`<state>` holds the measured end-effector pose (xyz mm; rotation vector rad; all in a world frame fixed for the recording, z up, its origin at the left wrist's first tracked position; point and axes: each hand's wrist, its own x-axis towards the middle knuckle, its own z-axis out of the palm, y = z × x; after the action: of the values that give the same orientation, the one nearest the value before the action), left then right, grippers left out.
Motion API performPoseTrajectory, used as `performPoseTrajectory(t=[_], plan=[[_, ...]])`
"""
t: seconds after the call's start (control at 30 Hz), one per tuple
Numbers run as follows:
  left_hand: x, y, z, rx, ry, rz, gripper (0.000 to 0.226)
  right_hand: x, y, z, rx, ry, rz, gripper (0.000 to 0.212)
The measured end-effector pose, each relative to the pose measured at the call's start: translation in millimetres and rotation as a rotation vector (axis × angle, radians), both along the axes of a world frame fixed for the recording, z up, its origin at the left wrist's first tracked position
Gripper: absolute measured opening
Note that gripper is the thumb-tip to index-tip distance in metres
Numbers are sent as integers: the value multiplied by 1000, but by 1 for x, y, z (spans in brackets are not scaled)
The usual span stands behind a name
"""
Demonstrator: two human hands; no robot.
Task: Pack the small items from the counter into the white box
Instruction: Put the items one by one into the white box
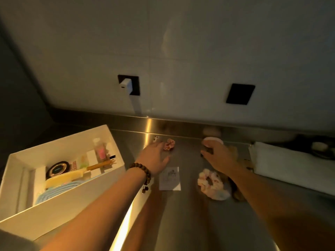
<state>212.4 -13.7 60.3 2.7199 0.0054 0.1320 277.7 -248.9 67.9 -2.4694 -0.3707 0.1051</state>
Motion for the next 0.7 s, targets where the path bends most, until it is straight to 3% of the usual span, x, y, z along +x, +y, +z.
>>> performPoseTrajectory(t=[0.17, 0.27, 0.37, 0.5, 0.7], plan=[[8, -42, -49, 5, 215, -53, 72, -6, -65, -32, -264, -19, 21, 38], [8, -58, -77, 31, 371, -76, 94, -23, -74, -57, -357, -100, 106, 47], [6, -65, -97, 115, 487, -86, 108, -36, -70, -86, -375, 19, 181, 64], [2, -70, -110, 197, 481, -144, 104, -42, -60, -108, -469, 15, 205, 85], [-4, -64, -116, 172, 423, -183, 91, -34, -31, -111, -483, -45, 251, 61]])
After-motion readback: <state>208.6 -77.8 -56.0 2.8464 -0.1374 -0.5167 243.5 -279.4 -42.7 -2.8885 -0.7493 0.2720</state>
